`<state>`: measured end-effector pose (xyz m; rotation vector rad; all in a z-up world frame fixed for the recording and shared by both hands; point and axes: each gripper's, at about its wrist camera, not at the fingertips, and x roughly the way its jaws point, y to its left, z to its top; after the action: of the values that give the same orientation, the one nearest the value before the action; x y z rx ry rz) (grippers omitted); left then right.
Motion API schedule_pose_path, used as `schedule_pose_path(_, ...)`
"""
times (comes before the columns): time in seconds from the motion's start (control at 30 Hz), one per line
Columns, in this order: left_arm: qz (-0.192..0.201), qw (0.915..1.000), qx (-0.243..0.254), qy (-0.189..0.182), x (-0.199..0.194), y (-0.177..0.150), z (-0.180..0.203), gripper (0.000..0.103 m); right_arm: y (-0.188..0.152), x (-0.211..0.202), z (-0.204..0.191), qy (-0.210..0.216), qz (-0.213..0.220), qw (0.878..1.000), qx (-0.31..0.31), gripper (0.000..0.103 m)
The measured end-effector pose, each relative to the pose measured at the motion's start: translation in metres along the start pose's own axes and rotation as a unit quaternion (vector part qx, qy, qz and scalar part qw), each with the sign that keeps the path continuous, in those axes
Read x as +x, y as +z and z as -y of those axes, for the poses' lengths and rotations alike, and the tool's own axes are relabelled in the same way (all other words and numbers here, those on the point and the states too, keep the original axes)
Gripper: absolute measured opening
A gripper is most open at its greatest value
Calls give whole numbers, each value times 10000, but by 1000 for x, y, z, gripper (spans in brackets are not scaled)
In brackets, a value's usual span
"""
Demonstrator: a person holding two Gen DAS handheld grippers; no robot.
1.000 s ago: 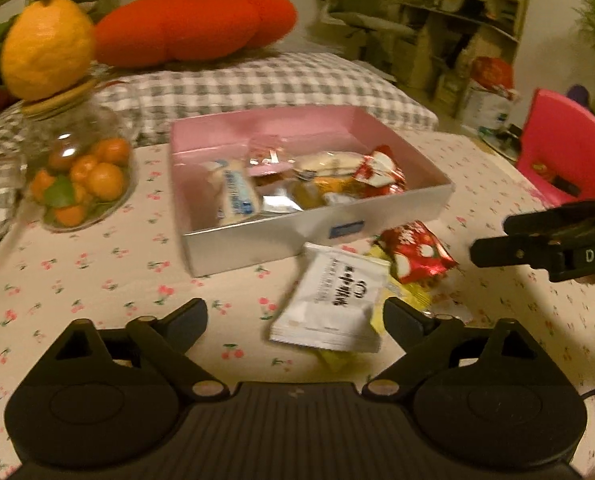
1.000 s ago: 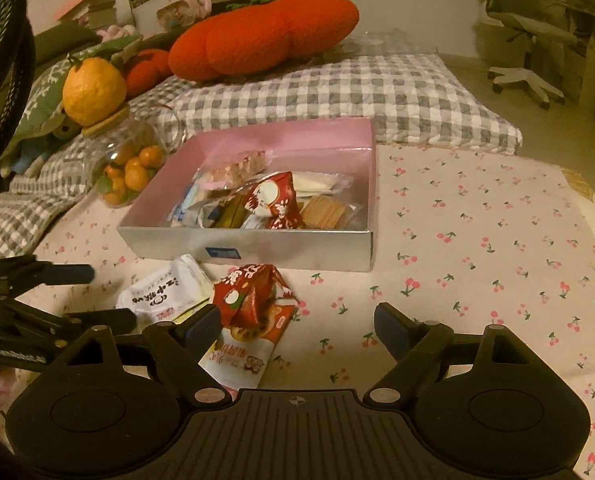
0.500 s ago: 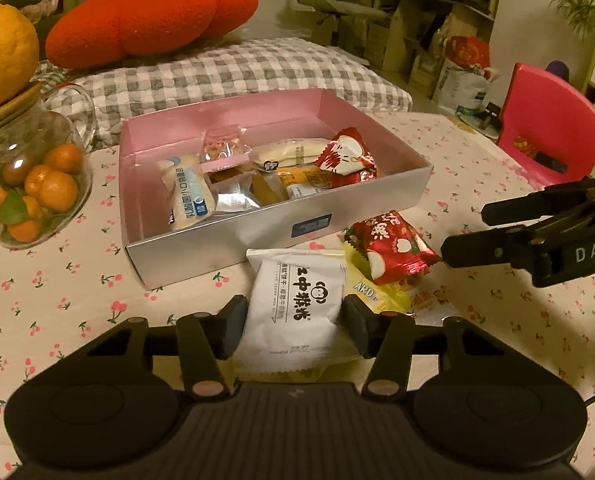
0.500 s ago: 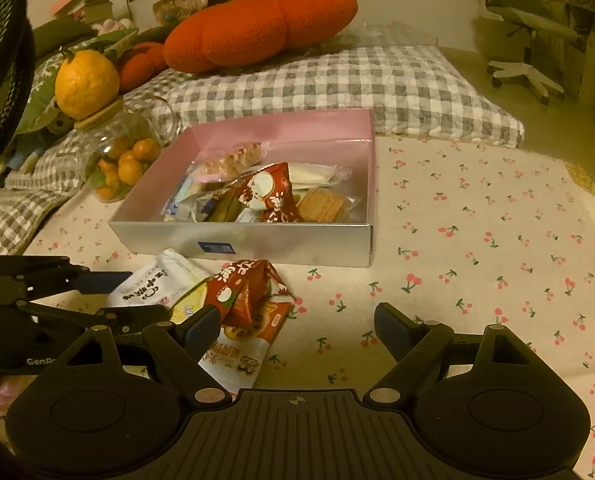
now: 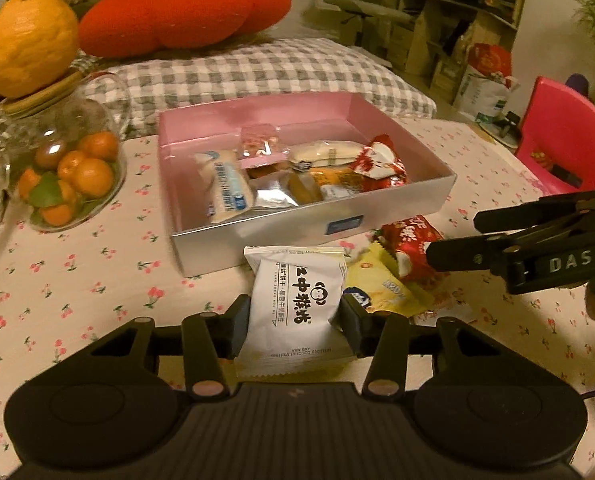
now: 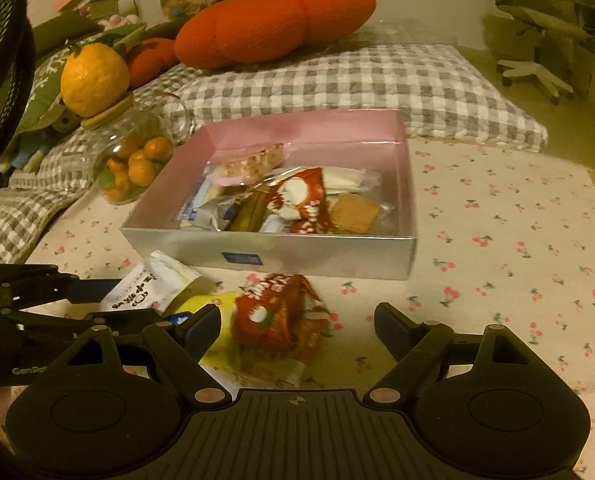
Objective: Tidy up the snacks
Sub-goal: 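Grasp the white text packet with the left tool while the right tool grasps a red candy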
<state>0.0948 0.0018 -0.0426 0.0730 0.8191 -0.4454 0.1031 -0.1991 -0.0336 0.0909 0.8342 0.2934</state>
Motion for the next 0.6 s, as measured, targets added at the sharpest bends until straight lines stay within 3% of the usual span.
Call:
schedule_pose_path(0.4, -28, 9998, -182, 83, -11, -4, -19, 44, 4, 29, -17, -145, -217, 9997, 29, 83)
schedule_pose_path(0.6, -56, 9997, -222, 117, -12, -4, -23, 44, 2, 32, -18, -219, -202, 9995, -63, 61)
